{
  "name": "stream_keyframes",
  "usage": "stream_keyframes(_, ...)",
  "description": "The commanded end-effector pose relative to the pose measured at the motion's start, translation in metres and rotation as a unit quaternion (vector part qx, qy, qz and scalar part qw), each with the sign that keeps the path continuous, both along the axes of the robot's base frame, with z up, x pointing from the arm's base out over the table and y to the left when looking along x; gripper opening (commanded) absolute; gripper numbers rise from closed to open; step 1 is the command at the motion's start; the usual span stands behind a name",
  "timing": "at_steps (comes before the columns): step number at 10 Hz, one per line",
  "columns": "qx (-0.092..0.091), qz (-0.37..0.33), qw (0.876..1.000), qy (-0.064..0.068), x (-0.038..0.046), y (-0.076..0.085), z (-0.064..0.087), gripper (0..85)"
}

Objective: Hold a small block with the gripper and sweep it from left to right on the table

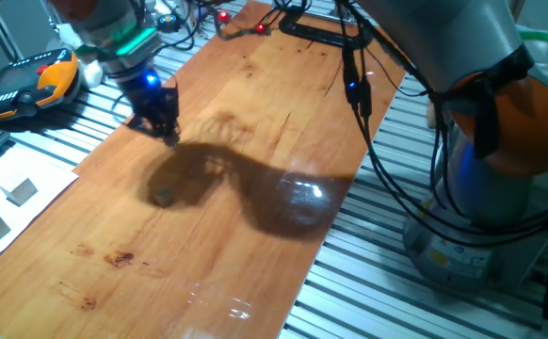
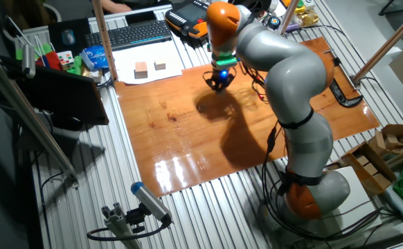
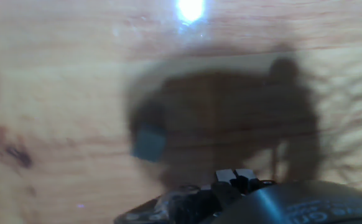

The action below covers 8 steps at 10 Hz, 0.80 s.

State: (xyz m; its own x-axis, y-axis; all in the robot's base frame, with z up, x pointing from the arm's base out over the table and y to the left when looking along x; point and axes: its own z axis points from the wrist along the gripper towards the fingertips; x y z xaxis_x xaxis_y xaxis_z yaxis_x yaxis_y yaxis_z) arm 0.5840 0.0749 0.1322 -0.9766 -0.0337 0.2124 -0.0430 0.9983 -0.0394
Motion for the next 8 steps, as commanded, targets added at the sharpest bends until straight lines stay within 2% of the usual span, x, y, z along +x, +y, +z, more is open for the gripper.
stream_keyframes(1, -0.009, 0.042, 0.999, -0.006, -0.0024, -0.019, 0.001, 0.7)
stream_keyframes(2, -0.016, 0.059, 0.998, -0.011, -0.0035, -0.024, 0.002, 0.7)
stream_keyframes(4, -0.003, 0.085, 0.996, -0.012, -0.0062, -0.033, 0.001, 0.7)
stream_keyframes(6, 0.007, 0.105, 0.994, -0.018, -0.009, -0.036, 0.001, 0.7)
stream_keyframes(7, 0.009, 0.122, 0.992, -0.034, -0.0103, -0.037, 0.001, 0.7)
stream_keyframes(8, 0.021, 0.137, 0.989, -0.044, -0.0106, -0.037, 0.001, 0.7)
